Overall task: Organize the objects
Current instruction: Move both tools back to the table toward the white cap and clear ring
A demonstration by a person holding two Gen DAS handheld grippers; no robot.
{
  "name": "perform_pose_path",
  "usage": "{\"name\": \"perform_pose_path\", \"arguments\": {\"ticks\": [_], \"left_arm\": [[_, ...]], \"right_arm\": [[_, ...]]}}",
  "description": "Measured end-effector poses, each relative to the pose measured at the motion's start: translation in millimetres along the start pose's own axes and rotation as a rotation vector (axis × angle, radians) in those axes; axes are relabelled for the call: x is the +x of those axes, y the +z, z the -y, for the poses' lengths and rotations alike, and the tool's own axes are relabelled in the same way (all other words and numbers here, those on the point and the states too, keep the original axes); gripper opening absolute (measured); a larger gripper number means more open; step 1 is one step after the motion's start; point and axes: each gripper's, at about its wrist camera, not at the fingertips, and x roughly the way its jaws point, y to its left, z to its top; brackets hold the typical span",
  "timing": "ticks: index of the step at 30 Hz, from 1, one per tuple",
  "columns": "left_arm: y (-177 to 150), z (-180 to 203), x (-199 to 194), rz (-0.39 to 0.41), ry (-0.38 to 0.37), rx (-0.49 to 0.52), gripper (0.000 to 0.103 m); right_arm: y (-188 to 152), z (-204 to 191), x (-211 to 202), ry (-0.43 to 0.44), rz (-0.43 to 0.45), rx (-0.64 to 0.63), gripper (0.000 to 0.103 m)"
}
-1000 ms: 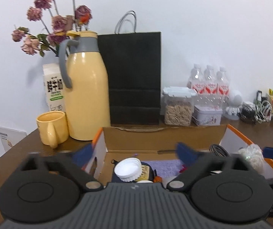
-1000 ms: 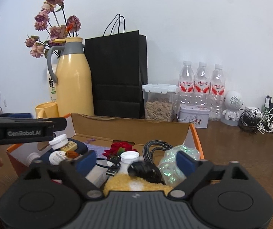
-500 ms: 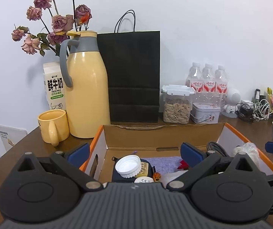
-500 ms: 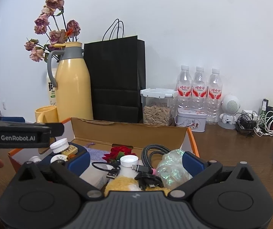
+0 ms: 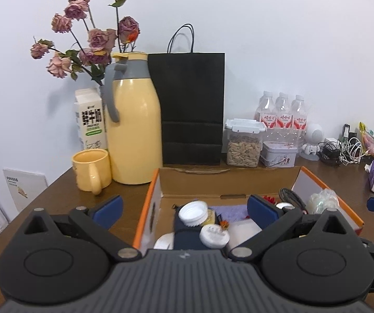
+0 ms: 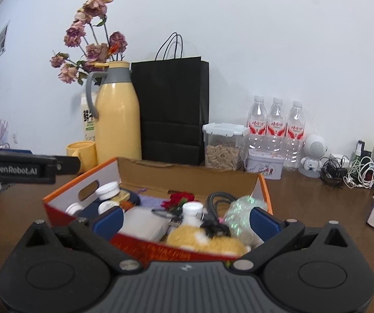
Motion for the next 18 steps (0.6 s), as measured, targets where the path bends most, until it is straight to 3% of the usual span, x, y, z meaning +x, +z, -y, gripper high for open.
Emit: {"name": "perform_pose_path", "arguments": {"ticks": [18], "left_arm": [[-43.1,-38.4,-49.8,-0.105,0.038,0.018,0.103]], "right_arm": [[-42.7,-34.2,-32.5,0.096,-0.135,-0.013,0.103]]}}
